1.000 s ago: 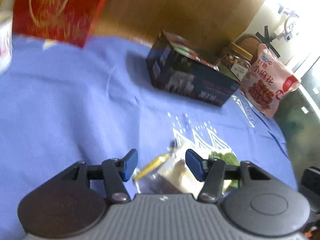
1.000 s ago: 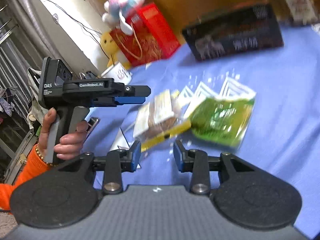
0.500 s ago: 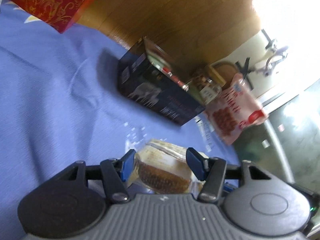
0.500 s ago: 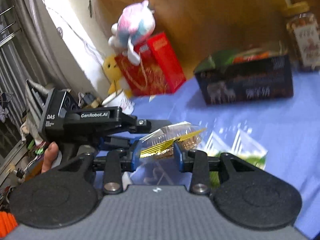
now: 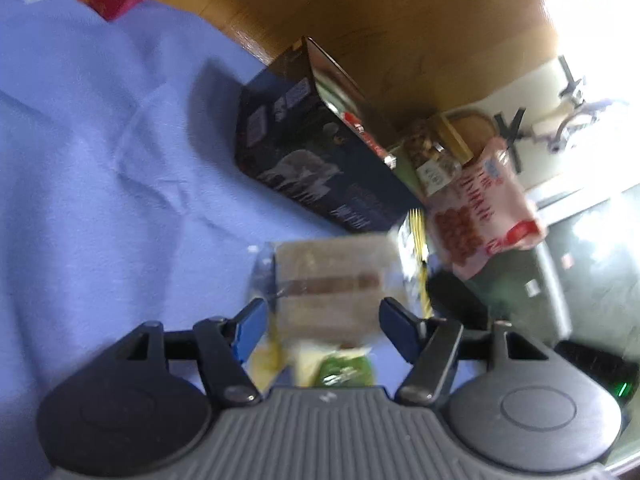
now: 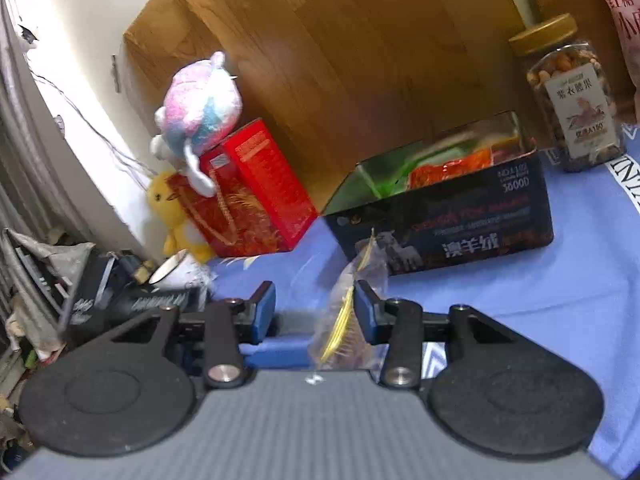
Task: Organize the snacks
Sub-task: 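Carry the cake packet over the tin and open the left gripper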
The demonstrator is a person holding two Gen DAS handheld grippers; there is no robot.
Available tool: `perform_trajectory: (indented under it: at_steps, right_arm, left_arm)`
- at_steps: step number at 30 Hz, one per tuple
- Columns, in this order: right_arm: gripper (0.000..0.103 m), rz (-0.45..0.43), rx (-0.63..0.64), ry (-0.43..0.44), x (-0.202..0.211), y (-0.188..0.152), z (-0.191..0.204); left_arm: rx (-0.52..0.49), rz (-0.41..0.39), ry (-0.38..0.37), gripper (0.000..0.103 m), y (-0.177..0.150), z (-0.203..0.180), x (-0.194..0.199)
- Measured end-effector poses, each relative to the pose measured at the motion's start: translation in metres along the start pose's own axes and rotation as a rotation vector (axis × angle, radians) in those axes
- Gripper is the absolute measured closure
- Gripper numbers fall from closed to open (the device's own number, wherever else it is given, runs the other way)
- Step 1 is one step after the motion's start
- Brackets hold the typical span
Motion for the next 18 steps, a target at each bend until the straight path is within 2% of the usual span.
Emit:
perform_trajectory:
  at_steps: [3,6,10,13,16,18]
  right_arm:
    - [0.056,0.022,0.001,0.02,-0.013,0.001,-0.001]
    - [0.056,0.078,0.005,0.063,-0.031,-0.005,0.009]
    - [0.056,0.118,0.148,0.082,-0.048,-0.029,0.043]
    - [0.057,0.165,0.24,0.12,-0.052,-0.047,0.06]
    - [0.056,0.132,0.255,0.105,-0.043,-0.044,0.054]
    - [0.055,0.125,0.25,0.074,-0.038,-0.039,0.041]
  left_arm:
    - [-0.031,-0.032,0.074,0.039,0.0,0.009,0.021]
    - [0.001,-0.089,0.094,0.039,0.003,0.023,0.049]
    - [0.027,-0.162,0.163,0.038,0.003,0.042,0.086]
    - [0.057,-0.18,0.162,0.038,0.001,0.053,0.099]
    - [0.059,-0.177,0.158,0.038,0.0,0.057,0.098]
    - [0.052,-0.161,0.141,0.034,0.001,0.057,0.09]
Point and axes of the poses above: each gripper's, at about its wrist camera, not at the fingertips, and x roughly against the way its jaws point, z to its left, y to its top, the point moved 4 cm from there along -x, roughly the way its jaws point, and after that the axes turned 10 degrees about -x, right-handed, at the moved point
